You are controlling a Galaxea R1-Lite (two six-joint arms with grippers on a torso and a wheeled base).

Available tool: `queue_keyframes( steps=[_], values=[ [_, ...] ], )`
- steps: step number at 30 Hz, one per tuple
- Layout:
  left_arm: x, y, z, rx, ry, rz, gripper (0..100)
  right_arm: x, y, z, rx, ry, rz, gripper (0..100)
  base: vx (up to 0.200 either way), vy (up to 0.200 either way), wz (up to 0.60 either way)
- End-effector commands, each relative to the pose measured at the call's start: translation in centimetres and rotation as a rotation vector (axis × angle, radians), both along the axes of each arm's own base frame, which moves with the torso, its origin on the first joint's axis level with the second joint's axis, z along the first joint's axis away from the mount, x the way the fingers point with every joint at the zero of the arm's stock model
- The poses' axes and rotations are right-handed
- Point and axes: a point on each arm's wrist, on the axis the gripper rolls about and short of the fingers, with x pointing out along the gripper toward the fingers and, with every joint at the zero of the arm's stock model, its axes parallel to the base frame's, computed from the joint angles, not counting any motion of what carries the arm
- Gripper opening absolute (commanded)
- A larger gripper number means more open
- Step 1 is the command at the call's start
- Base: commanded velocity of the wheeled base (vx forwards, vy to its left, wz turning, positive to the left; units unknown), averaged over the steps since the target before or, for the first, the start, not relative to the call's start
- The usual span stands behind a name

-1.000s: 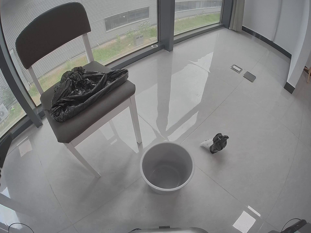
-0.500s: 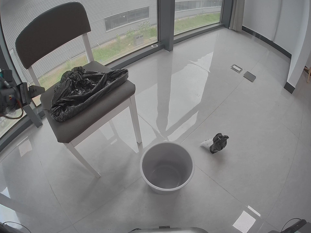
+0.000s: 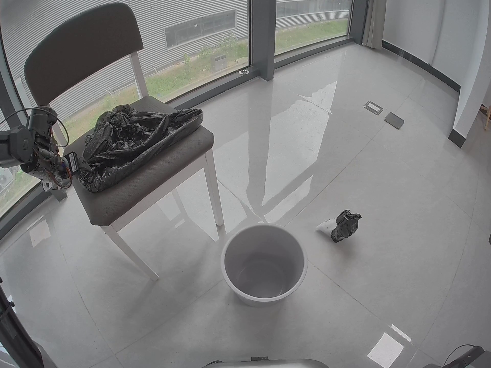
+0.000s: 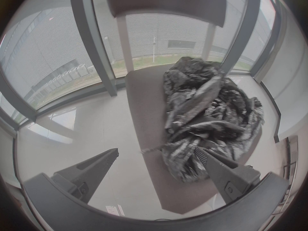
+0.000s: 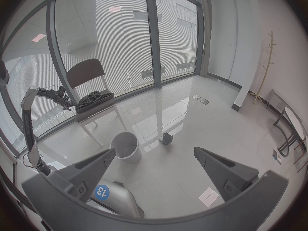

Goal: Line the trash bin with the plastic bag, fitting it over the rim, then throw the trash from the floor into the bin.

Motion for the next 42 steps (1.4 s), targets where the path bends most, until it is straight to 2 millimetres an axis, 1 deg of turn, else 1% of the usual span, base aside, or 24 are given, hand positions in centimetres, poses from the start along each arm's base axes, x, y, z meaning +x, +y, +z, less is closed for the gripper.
queue_keyframes(
  steps=[1, 2, 4, 7, 15, 16, 19, 25, 31, 32, 39, 42],
  values=[
    [1.4, 0.4, -0.9, -0.039, 0.003, 0.001, 100, 0.0, 0.0, 0.0, -0.001, -0.002, 0.002, 100, 0.0, 0.0, 0.0],
    [1.6, 0.3, -0.2, -0.083, -0.032, -0.004, 100, -0.2, 0.0, 0.0, -0.001, -0.006, 0.002, 100, 0.0, 0.0, 0.0],
    [1.7, 0.2, 0.5, -0.117, -0.063, -0.003, 100, -0.4, 0.0, -0.1, -0.002, -0.012, 0.002, 100, 0.0, 0.0, 0.0],
    [1.8, 0.0, 1.0, -0.13, -0.083, -0.008, 100, -0.8, 0.1, -0.2, -0.003, -0.018, 0.002, 100, 0.0, 0.0, 0.0],
    [2.1, -0.7, 0.6, -0.134, -0.07, -0.028, 100, -1.2, 0.1, -0.8, -0.002, -0.017, 0.002, 100, 0.0, 0.0, 0.0],
    [2.5, -1.2, 0.0, -0.136, -0.057, -0.036, 100, -1.3, 0.1, -0.9, -0.003, -0.018, 0.002, 100, 0.0, 0.0, 0.0],
    [2.7, -1.4, -0.3, -0.137, -0.049, -0.04, 100, -1.3, 0.1, -0.8, -0.003, -0.021, 0.0, 100, 0.0, 0.0, 0.0],
    [3.2, -1.5, -0.9, -0.138, -0.035, -0.043, 100, -1.2, 0.1, -0.8, -0.003, -0.023, 0.0, 100, 0.0, 0.0, 0.0],
    [3.5, -1.2, -0.9, -0.136, -0.043, -0.038, 100, -1.2, 0.1, -0.6, -0.004, -0.031, 0.0, 100, 0.0, 0.0, 0.0],
    [3.5, -1.2, -0.9, -0.137, -0.041, -0.037, 0, -1.2, 0.1, -0.6, -0.004, -0.031, 0.0, 100, 0.0, 0.0, 0.0],
    [3.5, -1.2, -0.7, -0.13, -0.047, -0.035, 0, -1.0, 0.1, -0.5, -0.003, -0.027, 0.0, 100, 0.0, 0.0, 0.0],
    [3.1, -1.4, -0.1, -0.127, -0.063, -0.043, 0, -0.4, 0.0, -0.3, -0.003, -0.02, -0.001, 100, 0.0, 0.0, 0.0]
  ],
)
